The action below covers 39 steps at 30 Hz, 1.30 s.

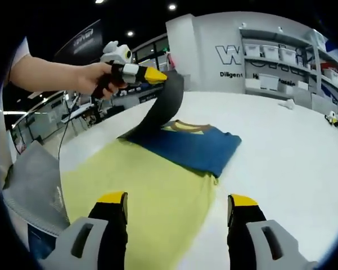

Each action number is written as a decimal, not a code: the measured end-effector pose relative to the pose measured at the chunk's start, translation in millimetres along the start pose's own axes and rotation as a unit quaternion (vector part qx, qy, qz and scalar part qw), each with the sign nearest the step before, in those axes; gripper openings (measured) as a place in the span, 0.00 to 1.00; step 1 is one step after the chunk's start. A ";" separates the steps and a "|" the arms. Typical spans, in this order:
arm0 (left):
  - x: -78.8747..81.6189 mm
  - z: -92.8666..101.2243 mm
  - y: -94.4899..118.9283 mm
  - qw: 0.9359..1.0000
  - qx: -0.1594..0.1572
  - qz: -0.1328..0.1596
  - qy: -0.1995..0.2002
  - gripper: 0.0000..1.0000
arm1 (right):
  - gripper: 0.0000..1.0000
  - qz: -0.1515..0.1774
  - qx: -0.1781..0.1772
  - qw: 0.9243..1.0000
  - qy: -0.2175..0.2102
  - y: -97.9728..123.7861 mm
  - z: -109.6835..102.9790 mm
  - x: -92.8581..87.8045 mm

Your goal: Fold the garment on the visible template until the final outline fits inside the template.

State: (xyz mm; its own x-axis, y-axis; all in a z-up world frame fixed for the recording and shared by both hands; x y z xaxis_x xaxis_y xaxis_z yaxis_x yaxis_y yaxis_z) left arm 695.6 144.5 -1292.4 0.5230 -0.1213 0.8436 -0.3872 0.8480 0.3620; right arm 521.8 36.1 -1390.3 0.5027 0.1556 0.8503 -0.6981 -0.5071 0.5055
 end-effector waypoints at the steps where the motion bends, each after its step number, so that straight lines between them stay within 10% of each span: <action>1: -3.8 1.6 -3.9 1.000 0.000 -0.005 -0.003 0.02 | 0.70 -0.001 0.000 1.000 0.000 0.1 0.4 -0.5; 18: -77.0 27.1 -44.0 0.992 -0.028 -0.113 -0.056 0.02 | 0.69 -0.010 -0.002 1.000 -0.008 -3.7 3.3 -4.7; 39: -99.7 39.8 -62.0 0.988 -0.041 -0.144 -0.045 0.03 | 0.69 -0.020 -0.002 1.000 -0.011 -4.3 6.4 -8.7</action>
State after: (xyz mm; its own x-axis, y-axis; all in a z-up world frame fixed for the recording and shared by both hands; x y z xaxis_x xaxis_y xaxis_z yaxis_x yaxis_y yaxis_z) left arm 637.3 83.5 -1383.1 0.5321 -0.4050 0.7435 -0.1670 0.8107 0.5612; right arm 523.7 31.5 -1400.8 0.5417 0.1569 0.8258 -0.6791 -0.4973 0.5400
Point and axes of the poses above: the point that each gripper's makers call its tool centre point, and the gripper's own axes: y roughly backward along the fingers, z roughly to its right, x roughly out of its top, the point moved 1 cm from there along y, roughly backward along the fingers
